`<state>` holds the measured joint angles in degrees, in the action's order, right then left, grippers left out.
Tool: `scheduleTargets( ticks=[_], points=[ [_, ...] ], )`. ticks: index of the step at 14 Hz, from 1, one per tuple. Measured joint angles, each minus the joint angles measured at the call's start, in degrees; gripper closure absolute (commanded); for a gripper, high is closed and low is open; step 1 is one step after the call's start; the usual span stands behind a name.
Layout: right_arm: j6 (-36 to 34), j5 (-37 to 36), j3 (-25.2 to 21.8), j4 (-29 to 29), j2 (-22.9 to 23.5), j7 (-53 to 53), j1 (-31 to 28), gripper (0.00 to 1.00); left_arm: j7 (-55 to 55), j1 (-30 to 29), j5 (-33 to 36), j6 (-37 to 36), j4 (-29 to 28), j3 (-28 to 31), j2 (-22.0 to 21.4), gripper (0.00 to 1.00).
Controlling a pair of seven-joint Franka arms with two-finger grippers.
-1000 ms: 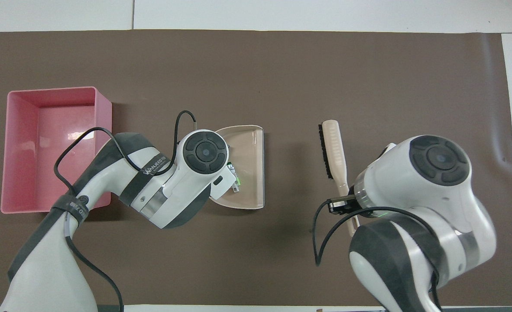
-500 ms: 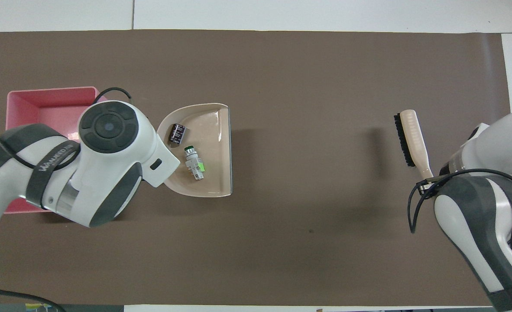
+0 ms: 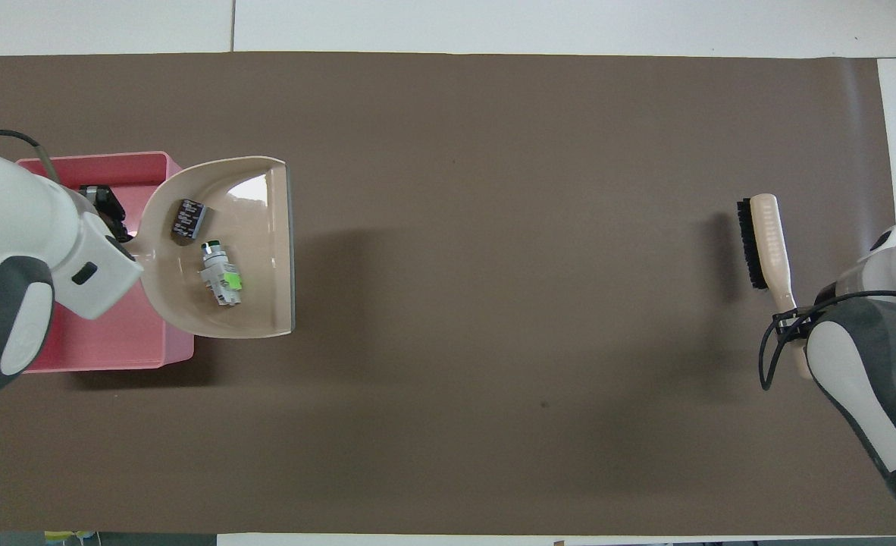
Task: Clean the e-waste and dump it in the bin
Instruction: 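Tilt the dustpan over the pink bin with the left gripper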
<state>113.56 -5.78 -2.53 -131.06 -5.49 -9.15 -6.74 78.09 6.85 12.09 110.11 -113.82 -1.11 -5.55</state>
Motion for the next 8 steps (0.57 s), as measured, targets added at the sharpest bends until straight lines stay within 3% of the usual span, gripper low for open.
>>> scheduleTargets(
  ticks=[5,8],
  points=[
    [2.6,0.0,0.2,-2.6,-0.1,-0.6,-1.7,1.0,5.9,-12.0,0.2,1.3,0.0,0.2,-0.1,1.0],
    [3.6,0.0,0.2,-3.3,-0.1,-1.5,-3.2,1.0,7.1,-15.3,6.4,3.1,0.0,0.3,0.0,1.0]
  ],
)
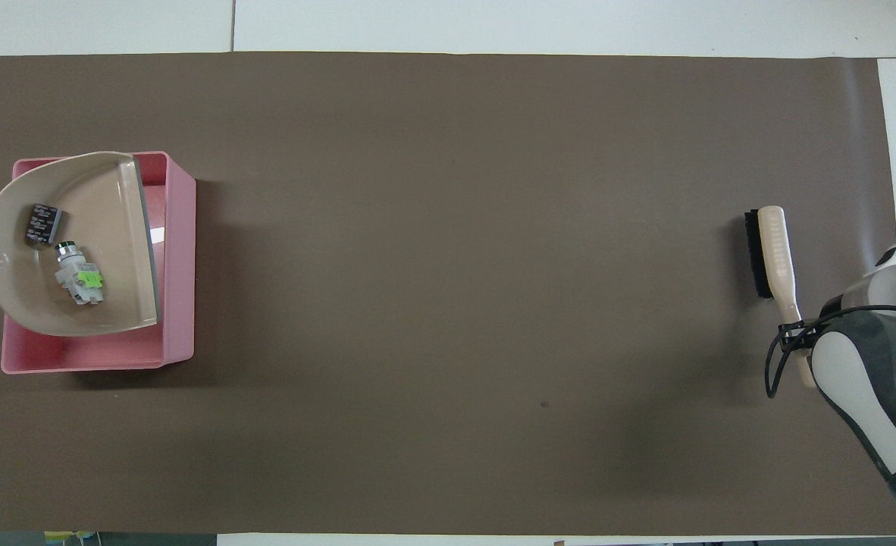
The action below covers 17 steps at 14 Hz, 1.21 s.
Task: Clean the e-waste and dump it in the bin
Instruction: 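Tilt the dustpan over the pink bin with the left gripper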
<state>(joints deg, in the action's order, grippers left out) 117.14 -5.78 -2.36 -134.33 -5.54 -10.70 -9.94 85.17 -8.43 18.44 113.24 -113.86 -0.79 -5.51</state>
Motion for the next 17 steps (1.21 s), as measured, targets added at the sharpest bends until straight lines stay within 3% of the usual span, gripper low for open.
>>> scheduleTargets(
  ticks=[6,11,17],
  points=[
    [2.2,0.2,0.3,-1.3,0.0,-1.1,-0.1,1.0,-0.1,-1.4,14.7,3.3,-0.4,-0.3,2.8,1.0],
    [3.5,1.0,0.5,-2.2,0.0,-1.0,-0.1,1.0,-3.1,2.3,25.9,3.1,-2.9,-0.7,3.9,1.0],
    [4.5,1.1,0.5,-3.3,-0.1,-1.0,-0.1,1.0,-10.6,9.0,34.9,-4.5,-4.3,-0.9,3.9,1.0]
  ],
)
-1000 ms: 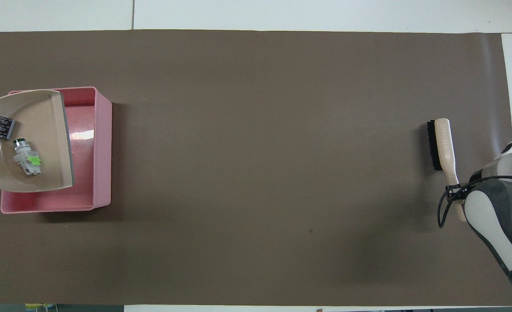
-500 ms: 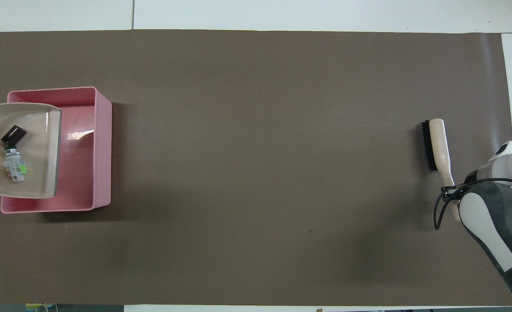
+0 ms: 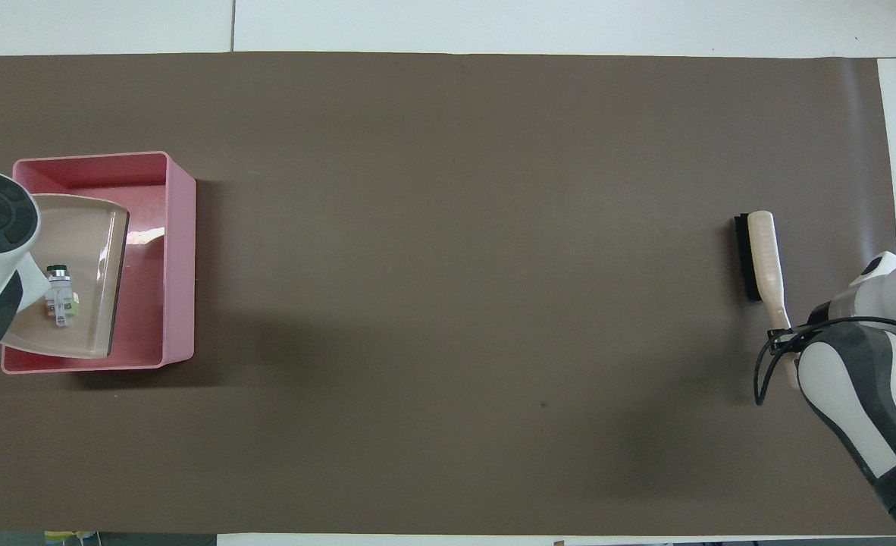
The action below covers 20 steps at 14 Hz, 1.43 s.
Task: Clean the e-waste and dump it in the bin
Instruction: 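Tilt the dustpan over the pink bin with the left gripper, then lower the dustpan back onto the table with the left gripper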
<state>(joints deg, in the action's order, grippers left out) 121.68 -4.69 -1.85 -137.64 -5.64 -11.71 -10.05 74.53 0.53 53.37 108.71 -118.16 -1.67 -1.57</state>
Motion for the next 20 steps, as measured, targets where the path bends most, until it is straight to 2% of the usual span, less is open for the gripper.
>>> scheduleTargets(
  ticks=[3,4,5,6,7,8,9,10,11,12,16,20],
  points=[
    [0.7,0.0,0.0,-0.4,-0.1,0.3,0.0,1.0,-1.3,2.5,2.6,-5.3,0.8,0.0,-0.1,1.0],
    [0.7,0.0,0.0,-0.5,-0.2,0.4,0.0,0.96,-1.4,3.2,2.9,-7.2,1.8,-0.1,-0.1,1.0],
    [0.7,0.0,0.0,-0.5,-0.2,0.6,0.0,0.77,-1.4,3.9,3.0,-8.8,2.9,-0.1,-0.2,1.0],
    [0.7,0.0,0.0,-0.5,-0.3,0.8,0.0,0.7,-1.4,4.5,3.0,-10.6,4.1,-0.1,-0.4,1.0],
    [0.7,0.0,0.0,-0.6,-0.3,0.8,0.0,0.69,-1.4,5.2,3.0,-12.0,4.9,-0.1,-0.7,1.0],
    [0.7,0.0,0.0,-0.6,-0.3,0.9,0.0,0.6,-1.4,6.0,3.2,-13.2,5.3,-0.2,-0.9,1.0],
    [0.7,0.0,0.0,-0.6,-0.4,0.9,0.0,0.41,-1.4,6.7,3.6,-14.2,5.6,-0.3,-1.0,1.0],
    [0.7,0.0,0.0,-0.6,-0.5,0.9,0.0,0.29,-1.4,7.3,3.6,-14.8,6.1,-0.4,-1.1,1.0],
    [0.7,0.0,0.0,-0.6,-0.5,0.9,0.0,0.12,-1.4,8.0,3.2,-15.3,6.7,-0.6,-1.2,1.0],
    [0.7,0.0,0.0,-0.6,-0.5,1.0,0.0,0.0,-1.4,9.0,1.6,-15.6,7.1,-0.8,-1.2,1.0],
    [-0.7,0.0,0.0,0.3,-0.6,1.0,0.0,0.0,-1.5,12.5,-9.0,-14.9,7.4,-1.2,-1.2,1.0],
    [-3.5,0.1,0.4,7.3,-1.5,1.1,2.0,0.0,-5.1,16.9,-18.1,-12.6,6.8,-1.4,0.5,1.0]
  ],
)
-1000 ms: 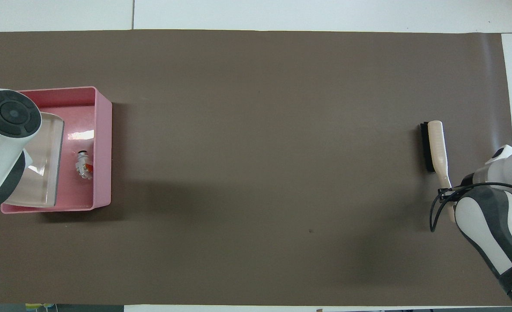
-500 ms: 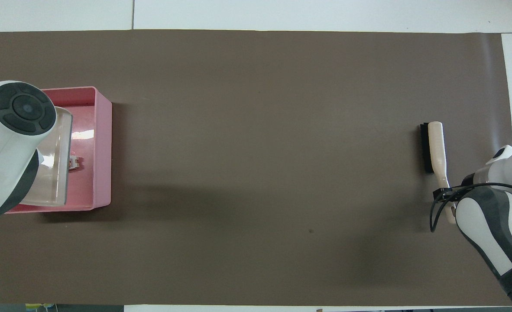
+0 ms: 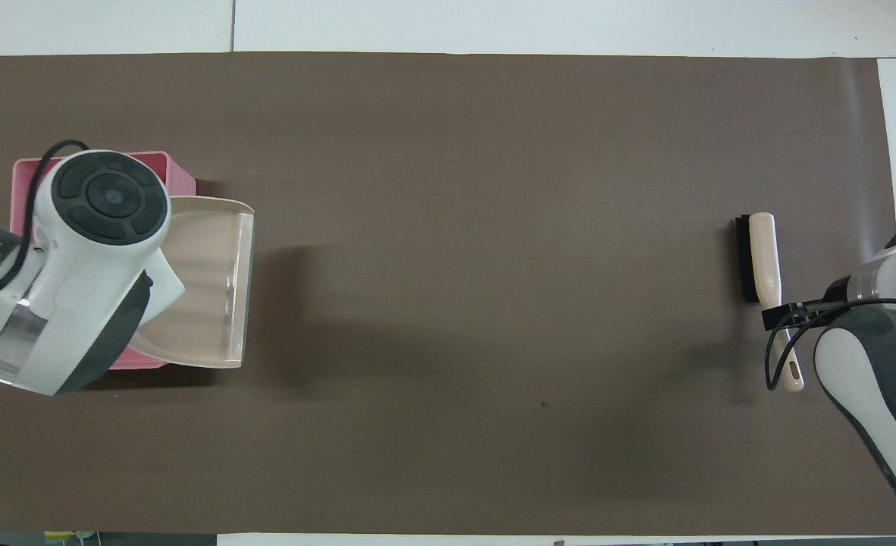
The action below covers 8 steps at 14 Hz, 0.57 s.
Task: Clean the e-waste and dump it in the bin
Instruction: 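Lower the dustpan back onto the table with the left gripper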
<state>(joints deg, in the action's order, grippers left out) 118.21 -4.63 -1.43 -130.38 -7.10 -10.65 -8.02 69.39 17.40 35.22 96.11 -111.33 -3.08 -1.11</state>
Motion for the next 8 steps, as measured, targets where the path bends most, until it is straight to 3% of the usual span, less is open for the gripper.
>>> scheduleTargets(
  ticks=[6,8],
  points=[
    [-11.6,0.0,0.5,16.3,-1.8,7.8,5.8,0.0,-13.8,10.8,-9.4,4.1,-0.1,-0.3,6.6,1.0],
    [-18.6,0.0,0.4,23.4,-1.0,10.2,5.9,0.0,-17.7,13.8,-10.9,4.9,1.6,-0.3,9.2,1.0]
  ],
)
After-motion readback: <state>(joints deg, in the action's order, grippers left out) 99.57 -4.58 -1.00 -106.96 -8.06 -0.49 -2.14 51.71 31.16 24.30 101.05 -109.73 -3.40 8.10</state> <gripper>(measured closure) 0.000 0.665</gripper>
